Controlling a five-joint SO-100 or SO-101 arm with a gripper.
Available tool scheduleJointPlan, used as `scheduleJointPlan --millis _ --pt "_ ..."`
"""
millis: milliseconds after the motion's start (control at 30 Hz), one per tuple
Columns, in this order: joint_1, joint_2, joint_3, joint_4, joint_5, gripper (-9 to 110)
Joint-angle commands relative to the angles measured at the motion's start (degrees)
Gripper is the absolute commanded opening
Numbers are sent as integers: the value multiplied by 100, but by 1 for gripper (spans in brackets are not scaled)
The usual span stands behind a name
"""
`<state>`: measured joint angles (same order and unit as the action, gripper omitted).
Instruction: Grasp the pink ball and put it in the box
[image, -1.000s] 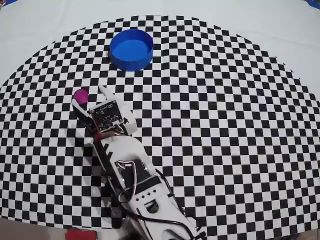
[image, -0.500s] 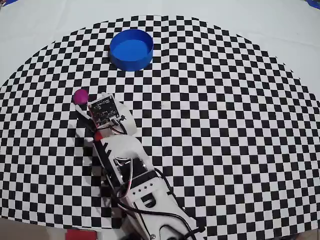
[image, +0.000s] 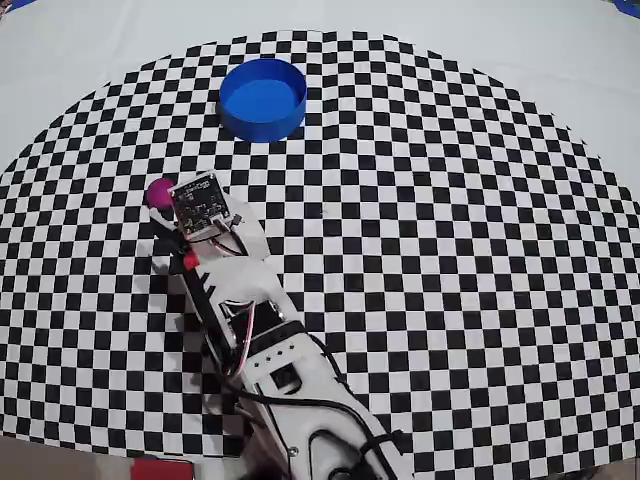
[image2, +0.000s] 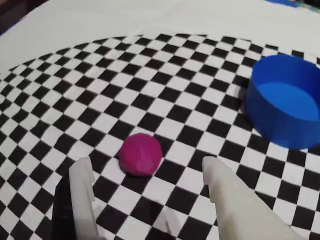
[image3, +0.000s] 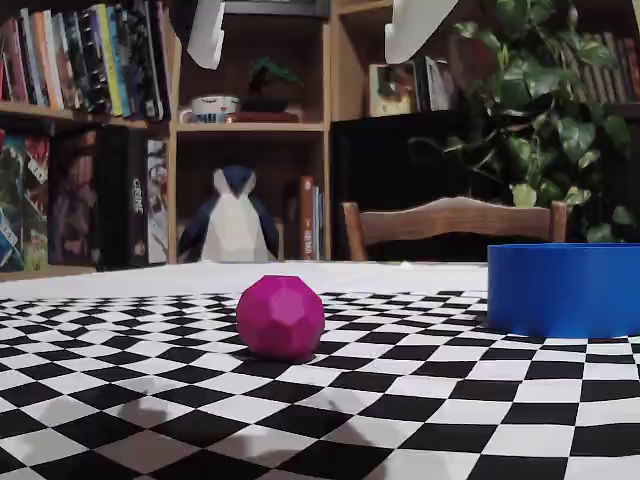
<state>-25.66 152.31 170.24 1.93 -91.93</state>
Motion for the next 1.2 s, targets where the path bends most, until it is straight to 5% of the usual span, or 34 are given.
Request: scheduleJointPlan --millis 0,1167 --pt "18 -272 -369 -193 -44 25" --pt "-18 -2232 -1230 -545 26 25"
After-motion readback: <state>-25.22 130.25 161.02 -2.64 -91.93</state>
